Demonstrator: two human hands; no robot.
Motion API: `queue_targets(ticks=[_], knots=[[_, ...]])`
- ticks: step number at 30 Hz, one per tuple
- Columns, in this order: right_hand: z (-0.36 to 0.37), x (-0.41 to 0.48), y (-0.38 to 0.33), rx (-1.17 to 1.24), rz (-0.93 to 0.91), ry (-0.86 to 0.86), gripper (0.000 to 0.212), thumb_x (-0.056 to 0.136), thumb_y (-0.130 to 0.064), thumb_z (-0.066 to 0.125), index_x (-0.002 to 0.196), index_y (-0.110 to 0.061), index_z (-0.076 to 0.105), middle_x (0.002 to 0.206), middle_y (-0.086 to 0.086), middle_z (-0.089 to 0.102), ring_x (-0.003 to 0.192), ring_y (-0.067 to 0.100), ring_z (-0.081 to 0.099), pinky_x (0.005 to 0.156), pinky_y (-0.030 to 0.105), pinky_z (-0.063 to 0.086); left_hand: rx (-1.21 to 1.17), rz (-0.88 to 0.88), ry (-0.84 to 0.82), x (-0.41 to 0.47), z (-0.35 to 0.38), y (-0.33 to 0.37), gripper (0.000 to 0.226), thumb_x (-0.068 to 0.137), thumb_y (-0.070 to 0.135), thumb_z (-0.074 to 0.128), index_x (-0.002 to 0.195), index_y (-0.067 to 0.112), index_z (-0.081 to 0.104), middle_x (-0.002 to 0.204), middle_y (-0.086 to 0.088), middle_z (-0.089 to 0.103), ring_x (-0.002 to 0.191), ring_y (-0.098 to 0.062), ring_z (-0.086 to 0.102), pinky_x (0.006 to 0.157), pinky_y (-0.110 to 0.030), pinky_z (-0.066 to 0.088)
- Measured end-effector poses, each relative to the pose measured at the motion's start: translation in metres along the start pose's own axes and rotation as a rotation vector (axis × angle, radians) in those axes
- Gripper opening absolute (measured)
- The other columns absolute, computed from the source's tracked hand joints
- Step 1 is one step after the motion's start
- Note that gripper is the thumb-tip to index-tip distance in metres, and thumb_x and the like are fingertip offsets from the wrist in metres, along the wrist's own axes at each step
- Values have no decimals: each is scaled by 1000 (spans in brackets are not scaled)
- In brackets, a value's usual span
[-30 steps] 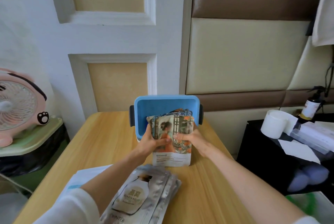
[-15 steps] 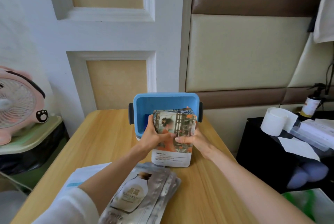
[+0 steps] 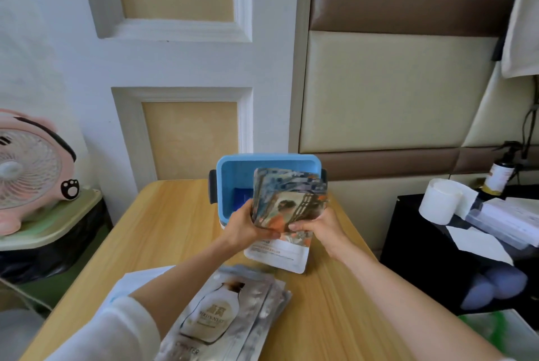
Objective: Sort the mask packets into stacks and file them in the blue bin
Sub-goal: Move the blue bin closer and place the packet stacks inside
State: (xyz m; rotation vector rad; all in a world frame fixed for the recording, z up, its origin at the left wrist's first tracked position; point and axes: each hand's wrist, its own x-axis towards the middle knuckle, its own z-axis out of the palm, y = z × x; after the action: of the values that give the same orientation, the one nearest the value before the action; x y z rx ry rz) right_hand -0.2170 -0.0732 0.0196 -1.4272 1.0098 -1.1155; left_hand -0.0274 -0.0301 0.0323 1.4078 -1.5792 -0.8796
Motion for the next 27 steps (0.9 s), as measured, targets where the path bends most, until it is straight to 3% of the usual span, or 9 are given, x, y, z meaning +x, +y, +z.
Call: queue_targets(ticks=[5, 7, 9, 13, 16, 19, 23, 25, 27], knots=[[-11, 10, 11, 319, 101, -28, 34, 70, 9, 66, 100, -8, 69, 114, 21, 66, 105, 35, 57, 94, 50, 41, 147, 114, 19, 6, -17, 36, 32, 70, 19, 79, 79, 24, 49, 75, 11, 54, 69, -8, 52, 59, -17, 37], [-21, 12, 9, 399, 101, -53, 67, 57, -4, 81, 120, -8, 57, 120, 20, 63, 109, 38, 57, 93, 52, 43, 390, 171, -4, 12, -25, 47, 37, 71, 17, 77, 71, 27, 41, 71, 11, 50, 70, -13, 48, 57, -19, 37], [-30, 11, 8, 320, 85, -91, 90, 50, -4, 84, 130, -17, 45, 122, 16, 62, 112, 34, 58, 90, 48, 50, 628, 203, -66, 18, -30, 56, 37, 69, 23, 80, 71, 25, 42, 77, 5, 57, 74, -18, 53, 64, -27, 45], [-40, -1, 13, -69, 76, -124, 82, 46, -15, 85, 119, -28, 49, 121, 2, 61, 115, 21, 56, 92, 31, 45, 1018, 272, -181, 30, -28, 67, 38, 71, 30, 76, 99, 11, 58, 96, -6, 67, 85, -24, 58, 72, -33, 45], [-36, -10, 18, -179, 89, -181, 94, 47, -12, 82, 126, -26, 34, 124, -3, 53, 115, 13, 50, 83, 15, 42, 1133, 308, -249, 32, -20, 62, 37, 75, 29, 73, 106, 14, 60, 99, -4, 65, 90, -23, 57, 73, -32, 44], [-27, -15, 15, -166, 63, -189, 86, 53, -7, 83, 121, -28, 35, 116, -10, 52, 105, 1, 51, 76, 10, 43, 969, 241, -252, 33, -22, 41, 36, 73, 29, 76, 101, 14, 61, 100, -3, 66, 89, -20, 58, 77, -33, 49], [-24, -15, 13, -146, 93, -145, 50, 70, 1, 77, 99, -28, 49, 102, -9, 62, 100, 11, 59, 74, 14, 44, 255, 24, -133, 16, -45, 11, 37, 75, 19, 76, 104, 17, 53, 107, -1, 63, 92, -18, 65, 72, -27, 56], [-23, -17, 16, -154, 87, -131, 49, 72, -3, 77, 101, -30, 48, 103, -11, 62, 98, 5, 59, 73, 13, 46, 17, -92, -145, 3, -48, -7, 52, 76, 16, 75, 118, 17, 44, 110, -4, 62, 95, -17, 65, 73, -26, 56], [-22, -19, 19, -164, 81, -147, 56, 69, -8, 81, 107, -31, 46, 107, -12, 61, 97, -2, 58, 71, 11, 49, -2, -152, -252, -9, -41, -21, 66, 74, 12, 76, 125, 21, 35, 113, -5, 59, 101, -15, 63, 79, -27, 56]])
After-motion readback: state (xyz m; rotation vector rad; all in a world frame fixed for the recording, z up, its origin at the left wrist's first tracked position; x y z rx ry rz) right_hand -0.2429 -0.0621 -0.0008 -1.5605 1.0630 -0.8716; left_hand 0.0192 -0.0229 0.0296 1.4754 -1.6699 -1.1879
